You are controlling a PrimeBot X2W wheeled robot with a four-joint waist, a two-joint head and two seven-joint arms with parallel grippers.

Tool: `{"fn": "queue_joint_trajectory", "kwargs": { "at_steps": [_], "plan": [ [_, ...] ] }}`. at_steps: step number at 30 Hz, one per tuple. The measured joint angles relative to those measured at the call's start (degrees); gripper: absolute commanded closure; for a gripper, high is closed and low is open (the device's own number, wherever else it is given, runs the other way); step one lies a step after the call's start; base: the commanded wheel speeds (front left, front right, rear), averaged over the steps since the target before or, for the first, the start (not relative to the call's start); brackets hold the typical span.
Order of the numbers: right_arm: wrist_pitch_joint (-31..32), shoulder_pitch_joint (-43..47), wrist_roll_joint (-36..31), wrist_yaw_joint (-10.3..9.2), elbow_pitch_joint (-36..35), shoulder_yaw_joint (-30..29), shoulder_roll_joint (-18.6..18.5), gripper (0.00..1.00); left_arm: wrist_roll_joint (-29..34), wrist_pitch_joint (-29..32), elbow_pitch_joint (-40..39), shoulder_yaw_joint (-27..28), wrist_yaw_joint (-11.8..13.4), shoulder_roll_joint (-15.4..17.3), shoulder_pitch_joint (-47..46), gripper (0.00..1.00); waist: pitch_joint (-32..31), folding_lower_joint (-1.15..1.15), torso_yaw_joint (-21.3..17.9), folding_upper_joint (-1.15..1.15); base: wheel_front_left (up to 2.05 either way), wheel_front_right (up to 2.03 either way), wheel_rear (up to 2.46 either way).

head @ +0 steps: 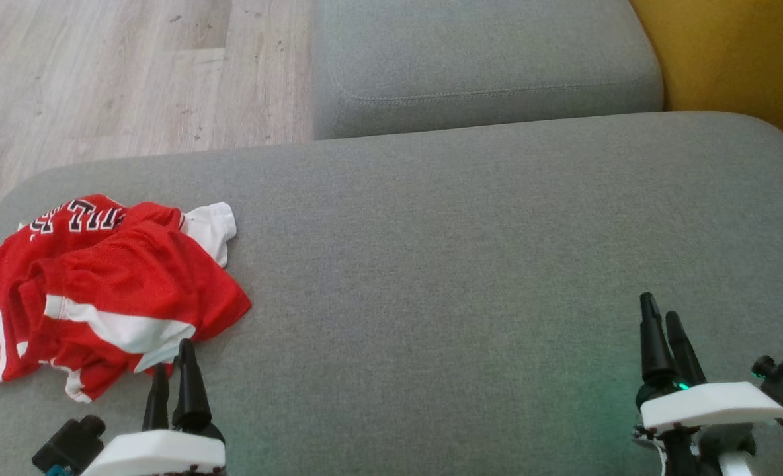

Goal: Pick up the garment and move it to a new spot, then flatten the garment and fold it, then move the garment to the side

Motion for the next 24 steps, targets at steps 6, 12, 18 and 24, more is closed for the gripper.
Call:
{"fn": "queue_joint_trajectory", "kwargs": {
  "at_steps": [6, 12, 18, 24],
  "plan": [
    [-1.07, 0.02, -4.24, 0.0, -0.18, 0.85, 0.0, 0.0, 4.25, -1.22, -0.9, -0.79, 0.54, 0.05, 0.07, 0.0, -0.3, 0.0, -0.01, 0.0, 0.0, 0.0, 0.0],
    [-2.0, 0.38, -8.6, 0.0, -0.64, 1.45, 0.0, 0.0, 8.8, -2.22, -1.31, -1.78, 1.19, 0.09, 0.2, 0.0, -0.58, 0.0, -0.07, 0.0, 0.0, 0.0, 0.0],
    [-2.89, 1.3, -13.1, 0.0, -0.85, 2.32, -0.01, 0.0, 13.21, -3.04, -1.94, -2.6, 1.44, 0.16, 0.62, 0.0, -0.87, 0.0, -0.19, 0.0, 0.0, 0.0, 0.0],
    [-3.74, 1.36, -16.79, 0.0, -0.98, 2.43, -0.01, 0.0, 16.91, -3.79, -2.54, -3.5, 1.52, 0.21, 1.7, 0.0, -1.14, 0.0, -0.22, 0.0, 0.0, 0.0, 0.0]
  ]
}}
